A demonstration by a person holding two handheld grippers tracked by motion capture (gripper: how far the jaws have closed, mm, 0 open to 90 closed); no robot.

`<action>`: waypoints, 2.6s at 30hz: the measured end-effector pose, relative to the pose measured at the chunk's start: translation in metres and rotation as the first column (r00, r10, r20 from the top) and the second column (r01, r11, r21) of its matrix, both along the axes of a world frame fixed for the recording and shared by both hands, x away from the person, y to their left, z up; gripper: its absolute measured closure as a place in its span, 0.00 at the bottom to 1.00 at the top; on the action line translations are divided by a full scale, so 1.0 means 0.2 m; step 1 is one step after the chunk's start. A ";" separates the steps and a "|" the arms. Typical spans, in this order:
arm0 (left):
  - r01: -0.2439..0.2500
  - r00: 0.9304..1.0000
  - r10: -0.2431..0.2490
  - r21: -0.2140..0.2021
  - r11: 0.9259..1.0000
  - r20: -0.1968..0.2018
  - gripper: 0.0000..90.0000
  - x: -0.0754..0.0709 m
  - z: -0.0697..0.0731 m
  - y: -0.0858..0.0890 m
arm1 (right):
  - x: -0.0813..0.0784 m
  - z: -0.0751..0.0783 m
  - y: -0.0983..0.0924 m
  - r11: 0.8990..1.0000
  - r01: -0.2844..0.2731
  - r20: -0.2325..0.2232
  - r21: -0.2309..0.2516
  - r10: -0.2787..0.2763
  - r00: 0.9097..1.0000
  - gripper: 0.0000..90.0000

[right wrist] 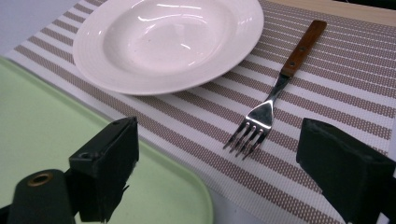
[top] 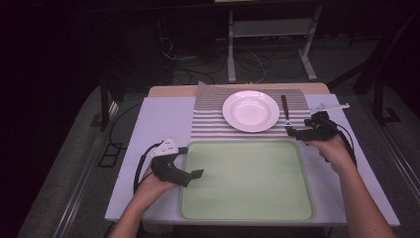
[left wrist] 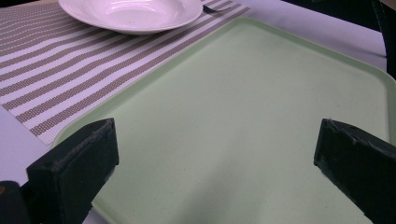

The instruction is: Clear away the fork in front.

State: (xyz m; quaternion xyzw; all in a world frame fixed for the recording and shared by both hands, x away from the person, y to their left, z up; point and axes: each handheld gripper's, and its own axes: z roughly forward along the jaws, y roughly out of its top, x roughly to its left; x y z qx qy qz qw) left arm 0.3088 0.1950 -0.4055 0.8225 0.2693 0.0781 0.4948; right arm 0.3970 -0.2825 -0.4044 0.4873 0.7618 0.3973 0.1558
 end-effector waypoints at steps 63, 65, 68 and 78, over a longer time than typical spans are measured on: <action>0.011 1.000 -0.011 -0.012 1.000 -0.003 0.01 0.00 0.00 0.00 | 0.77 -0.07 0.12 0.960 0.100 -0.380 -0.263 -0.198 0.904 0.65; 0.012 1.000 -0.012 -0.011 1.000 -0.004 0.01 0.00 0.00 0.00 | 0.78 -0.08 0.13 0.957 0.099 -0.378 -0.272 -0.201 0.904 0.66; 0.012 1.000 -0.012 -0.012 1.000 -0.004 0.01 0.00 0.00 0.00 | 0.79 -0.10 0.14 0.952 0.090 -0.388 -0.294 -0.204 0.899 0.67; 0.014 1.000 -0.014 -0.014 1.000 -0.001 0.01 0.00 0.00 0.01 | 0.80 -0.11 0.15 0.942 0.097 -0.386 -0.322 -0.224 0.895 0.75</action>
